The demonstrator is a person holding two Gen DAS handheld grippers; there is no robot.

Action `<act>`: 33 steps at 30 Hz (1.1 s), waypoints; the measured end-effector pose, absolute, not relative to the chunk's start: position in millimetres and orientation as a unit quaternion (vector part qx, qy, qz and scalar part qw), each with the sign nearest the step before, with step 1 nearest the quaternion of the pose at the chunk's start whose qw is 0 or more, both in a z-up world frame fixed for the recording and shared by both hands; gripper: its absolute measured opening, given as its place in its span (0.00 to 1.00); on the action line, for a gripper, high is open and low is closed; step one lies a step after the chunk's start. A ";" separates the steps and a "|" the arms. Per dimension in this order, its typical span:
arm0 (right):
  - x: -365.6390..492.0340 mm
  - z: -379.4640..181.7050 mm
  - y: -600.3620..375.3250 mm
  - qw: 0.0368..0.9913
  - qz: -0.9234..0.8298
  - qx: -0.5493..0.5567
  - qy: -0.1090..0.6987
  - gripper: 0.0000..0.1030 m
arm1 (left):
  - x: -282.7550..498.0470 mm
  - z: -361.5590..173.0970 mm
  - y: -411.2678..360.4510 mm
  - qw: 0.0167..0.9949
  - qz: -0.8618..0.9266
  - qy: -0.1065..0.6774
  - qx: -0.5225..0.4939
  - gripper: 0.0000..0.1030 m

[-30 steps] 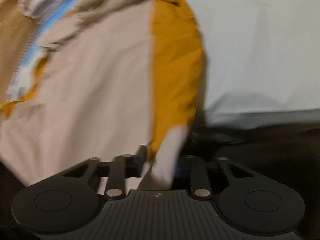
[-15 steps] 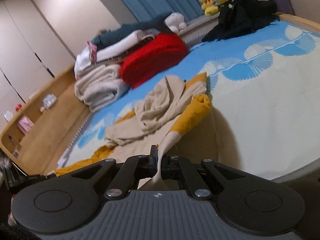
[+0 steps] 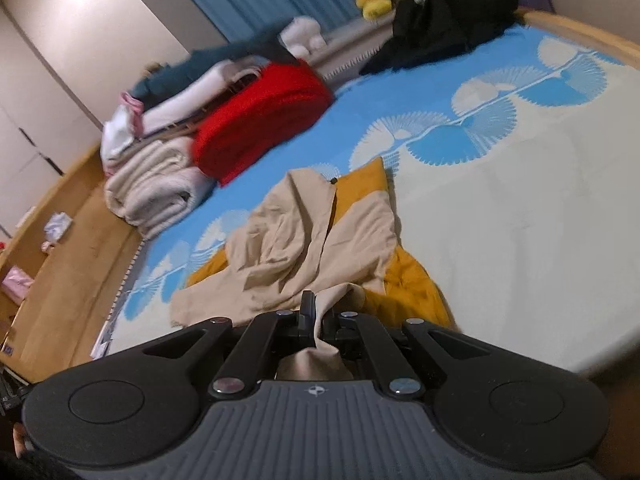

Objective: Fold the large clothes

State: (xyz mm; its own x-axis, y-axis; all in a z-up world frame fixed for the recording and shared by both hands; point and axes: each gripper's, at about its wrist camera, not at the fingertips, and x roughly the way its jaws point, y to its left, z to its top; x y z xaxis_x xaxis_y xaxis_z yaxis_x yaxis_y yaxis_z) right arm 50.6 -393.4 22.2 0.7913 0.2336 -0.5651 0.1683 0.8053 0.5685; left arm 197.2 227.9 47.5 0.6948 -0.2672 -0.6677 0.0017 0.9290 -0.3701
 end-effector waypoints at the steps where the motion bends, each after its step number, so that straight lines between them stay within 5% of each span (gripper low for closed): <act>1: 74.6 21.7 -395.5 0.890 0.017 0.312 0.331 0.00 | 220.1 44.9 226.1 0.901 -0.073 0.389 -0.177 0.02; 9: 330.0 -8.9 -418.5 0.855 -0.067 0.331 0.393 0.01 | 479.5 4.5 207.4 0.868 -0.021 0.436 -0.237 0.10; 10: 356.5 -20.1 -425.1 0.847 -0.092 0.352 0.389 0.10 | 508.5 -3.0 210.6 0.859 -0.013 0.437 -0.267 0.22; 12: 390.2 -38.2 -433.3 0.855 -0.104 0.358 0.362 0.48 | 546.8 -14.3 215.3 0.850 -0.013 0.436 -0.295 0.40; 13: 396.2 -46.9 -435.8 0.864 -0.112 0.356 0.339 0.69 | 559.3 -17.8 217.7 0.850 0.000 0.432 -0.301 0.64; 14: 395.5 -53.8 -436.8 0.870 -0.123 0.353 0.323 0.82 | 565.6 -19.0 219.6 0.856 0.017 0.423 -0.296 0.88; 15: 390.9 -64.2 -438.1 0.876 -0.123 0.351 0.308 0.85 | 568.6 -19.2 220.8 0.866 0.031 0.407 -0.287 0.93; 21: 358.8 -112.4 -447.3 0.904 -0.112 0.321 0.260 0.86 | 569.7 -42.9 220.3 0.913 0.021 0.361 -0.188 0.94; 33: 410.9 -147.6 -434.8 0.908 -0.083 0.275 0.305 0.86 | 587.7 -116.4 181.8 0.912 -0.030 0.396 -0.102 0.94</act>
